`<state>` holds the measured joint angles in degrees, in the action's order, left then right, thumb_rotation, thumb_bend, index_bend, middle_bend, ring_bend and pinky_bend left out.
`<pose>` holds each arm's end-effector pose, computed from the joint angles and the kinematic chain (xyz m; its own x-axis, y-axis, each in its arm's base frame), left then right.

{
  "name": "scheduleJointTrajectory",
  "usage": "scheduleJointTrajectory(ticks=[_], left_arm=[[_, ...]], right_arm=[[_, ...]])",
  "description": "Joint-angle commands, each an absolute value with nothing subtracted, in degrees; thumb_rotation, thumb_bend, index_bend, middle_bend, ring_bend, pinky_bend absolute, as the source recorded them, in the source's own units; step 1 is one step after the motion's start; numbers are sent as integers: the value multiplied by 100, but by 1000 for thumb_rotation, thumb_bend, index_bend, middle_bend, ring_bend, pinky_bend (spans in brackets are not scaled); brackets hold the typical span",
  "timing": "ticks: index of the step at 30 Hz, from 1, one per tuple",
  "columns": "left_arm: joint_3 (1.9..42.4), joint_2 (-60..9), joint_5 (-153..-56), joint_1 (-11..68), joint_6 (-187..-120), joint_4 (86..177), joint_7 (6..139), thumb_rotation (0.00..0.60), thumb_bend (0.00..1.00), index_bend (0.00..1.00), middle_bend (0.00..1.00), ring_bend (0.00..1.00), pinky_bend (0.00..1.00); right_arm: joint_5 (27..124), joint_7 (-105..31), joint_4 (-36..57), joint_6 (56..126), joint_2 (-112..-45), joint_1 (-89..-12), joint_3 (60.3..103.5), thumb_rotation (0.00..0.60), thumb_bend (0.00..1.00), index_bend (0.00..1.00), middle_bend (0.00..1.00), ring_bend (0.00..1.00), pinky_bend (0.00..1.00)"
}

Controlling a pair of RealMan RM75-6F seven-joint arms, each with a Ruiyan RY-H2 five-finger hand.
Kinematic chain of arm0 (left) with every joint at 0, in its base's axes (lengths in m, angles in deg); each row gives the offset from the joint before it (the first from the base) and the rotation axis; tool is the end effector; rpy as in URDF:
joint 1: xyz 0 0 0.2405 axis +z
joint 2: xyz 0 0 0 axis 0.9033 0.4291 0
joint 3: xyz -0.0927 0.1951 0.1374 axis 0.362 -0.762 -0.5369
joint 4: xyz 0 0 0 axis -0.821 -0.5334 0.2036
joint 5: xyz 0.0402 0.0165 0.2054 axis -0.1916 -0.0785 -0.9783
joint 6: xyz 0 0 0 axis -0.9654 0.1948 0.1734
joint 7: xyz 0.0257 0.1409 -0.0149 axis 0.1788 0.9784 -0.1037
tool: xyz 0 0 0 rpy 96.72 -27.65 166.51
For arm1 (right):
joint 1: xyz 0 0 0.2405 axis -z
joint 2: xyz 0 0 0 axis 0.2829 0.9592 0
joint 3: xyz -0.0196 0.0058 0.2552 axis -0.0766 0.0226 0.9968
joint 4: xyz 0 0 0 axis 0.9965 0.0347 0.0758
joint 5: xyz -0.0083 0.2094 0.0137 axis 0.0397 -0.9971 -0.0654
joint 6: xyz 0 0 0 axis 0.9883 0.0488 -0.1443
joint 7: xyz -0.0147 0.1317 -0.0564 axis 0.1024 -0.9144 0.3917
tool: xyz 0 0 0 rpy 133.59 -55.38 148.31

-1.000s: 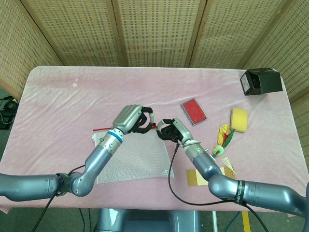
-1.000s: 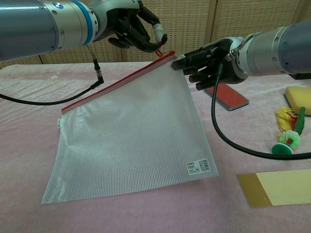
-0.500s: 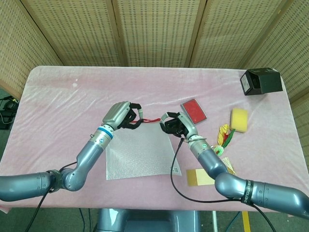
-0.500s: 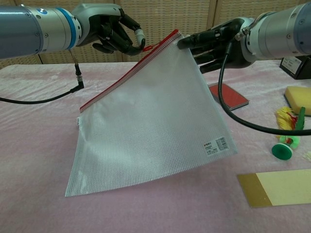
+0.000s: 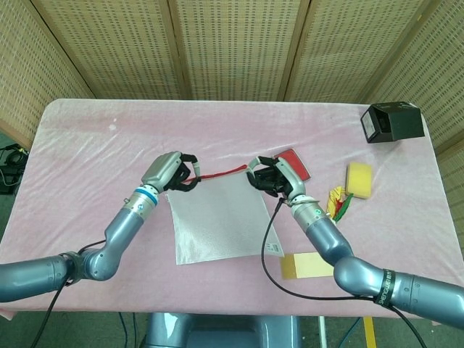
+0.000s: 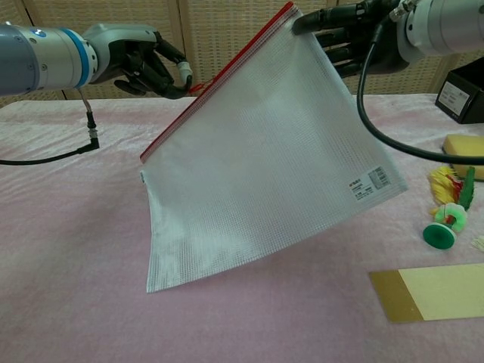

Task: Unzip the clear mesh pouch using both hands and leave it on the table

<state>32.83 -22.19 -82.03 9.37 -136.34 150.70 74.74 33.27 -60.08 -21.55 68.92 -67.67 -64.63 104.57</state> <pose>-0.0792 0.3984 0.0306 -0.0465 0.4233 0.9048 0.9831 -0.1410 0.1165 -0.0583 -0.3767 0.0715 -0.7791 -0.3875 0.4928 -0.6122 0.3012 -0.7311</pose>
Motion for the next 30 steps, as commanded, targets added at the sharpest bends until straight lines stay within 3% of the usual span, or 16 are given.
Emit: scheduleJointTrajectory(ticks=[1, 15, 27, 30], left_arm=[[3221, -2070, -8192, 1067, -13510, 14964, 7335, 600, 837, 839, 955, 924, 1000], [2944, -1451, -8618, 1671, -13034, 14550, 6750, 600, 837, 838, 955, 924, 1000], [2945, -1408, -8800, 1761, -12889, 14414, 6552, 600, 833, 837, 955, 924, 1000], [2958, -1436, -8814, 1758, -12878, 14399, 6523, 600, 768, 792, 955, 924, 1000]], right_arm=[[3366, -6102, -2182, 6853, -6637, -6364, 10529, 600, 849, 767, 946, 926, 1000], [3568, -6481, -2149, 6825, -6210, -5871, 10582, 600, 850, 767, 947, 926, 1000], [3659, -6592, -2087, 6731, -6164, -5812, 10545, 600, 850, 770, 946, 926, 1000], [3725, -6571, -2041, 6669, -6162, -5815, 10496, 600, 681, 676, 941, 926, 1000]])
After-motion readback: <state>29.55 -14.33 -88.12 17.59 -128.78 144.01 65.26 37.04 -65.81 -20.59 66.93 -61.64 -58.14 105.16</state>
